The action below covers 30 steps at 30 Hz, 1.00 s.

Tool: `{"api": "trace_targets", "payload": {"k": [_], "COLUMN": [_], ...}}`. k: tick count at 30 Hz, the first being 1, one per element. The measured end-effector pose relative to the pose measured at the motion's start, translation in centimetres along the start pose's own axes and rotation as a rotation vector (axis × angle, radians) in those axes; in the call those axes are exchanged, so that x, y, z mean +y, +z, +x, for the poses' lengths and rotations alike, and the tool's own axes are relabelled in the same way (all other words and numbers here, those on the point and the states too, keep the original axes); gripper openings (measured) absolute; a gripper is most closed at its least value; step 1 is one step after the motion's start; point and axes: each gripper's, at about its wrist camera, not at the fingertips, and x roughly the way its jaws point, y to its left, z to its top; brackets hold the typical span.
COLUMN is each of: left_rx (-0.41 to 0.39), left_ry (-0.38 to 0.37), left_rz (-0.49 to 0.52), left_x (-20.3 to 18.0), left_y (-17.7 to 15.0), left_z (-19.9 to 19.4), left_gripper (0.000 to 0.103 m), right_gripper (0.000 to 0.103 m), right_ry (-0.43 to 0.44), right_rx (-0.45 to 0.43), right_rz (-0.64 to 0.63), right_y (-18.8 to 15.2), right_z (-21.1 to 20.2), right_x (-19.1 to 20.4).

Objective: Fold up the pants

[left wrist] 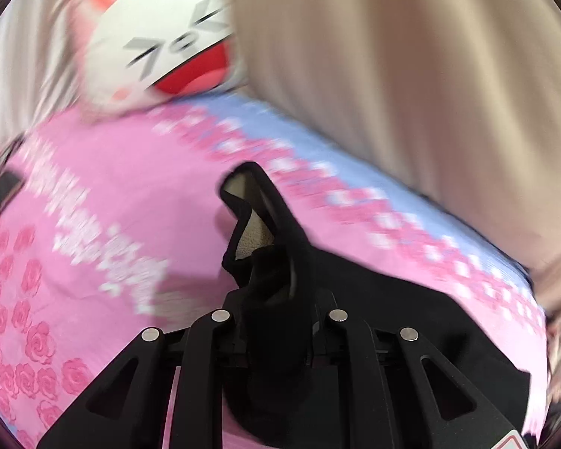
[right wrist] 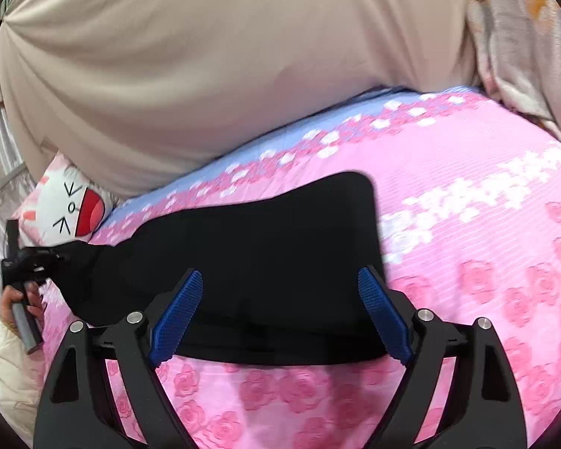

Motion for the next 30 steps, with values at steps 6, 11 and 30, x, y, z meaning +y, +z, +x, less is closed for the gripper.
{"api": "trace_targets", "payload": {"k": [6,11,30], "left_rx": [-0.091,-0.027,0.071], "left_ry": [-0.152,-0.311,-0.463], "left_rz": [0.292,0.515,0.569], "left_x": [-13.7,-25.1,-31.5], "left_y": [-2.0,-7.9,-19.1], "left_z": [-5.1,-6.0,-9.2], "left_gripper": [0.014,0.014,0.061], "right_gripper": [0.084,0.084,0.084], "right_ry": [-0.062,-0.114,-0.068], "right_rx": [-0.045,-0.054,-0.030], "right_rz": [0.055,0.147,0.193], "right_y": [0.9,0.8,0.6], "right_z": [-2.9,-4.6,-5.7], "right_x": [-4.3,-9.1,-13.0]}}
